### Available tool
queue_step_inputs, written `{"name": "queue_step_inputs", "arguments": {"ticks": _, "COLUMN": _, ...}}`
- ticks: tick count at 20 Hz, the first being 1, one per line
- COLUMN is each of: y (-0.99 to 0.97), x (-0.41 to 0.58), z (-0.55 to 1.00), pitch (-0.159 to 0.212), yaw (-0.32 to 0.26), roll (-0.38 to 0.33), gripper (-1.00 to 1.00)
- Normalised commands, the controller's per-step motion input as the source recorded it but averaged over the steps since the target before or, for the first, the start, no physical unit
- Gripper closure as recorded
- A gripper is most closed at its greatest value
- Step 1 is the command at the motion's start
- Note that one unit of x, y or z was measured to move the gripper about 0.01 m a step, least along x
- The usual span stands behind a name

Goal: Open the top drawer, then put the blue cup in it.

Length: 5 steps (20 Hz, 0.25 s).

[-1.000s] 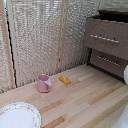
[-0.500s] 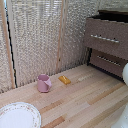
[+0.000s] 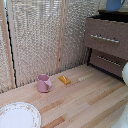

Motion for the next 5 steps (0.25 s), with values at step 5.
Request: {"name": "queue_step_inputs", "arguments": {"ticks": 5, "y": 0.33, "x": 0.115, "z": 0.11, "pitch": 0.051, "yaw": -0.021, "roll": 0.033, "gripper": -1.0}}
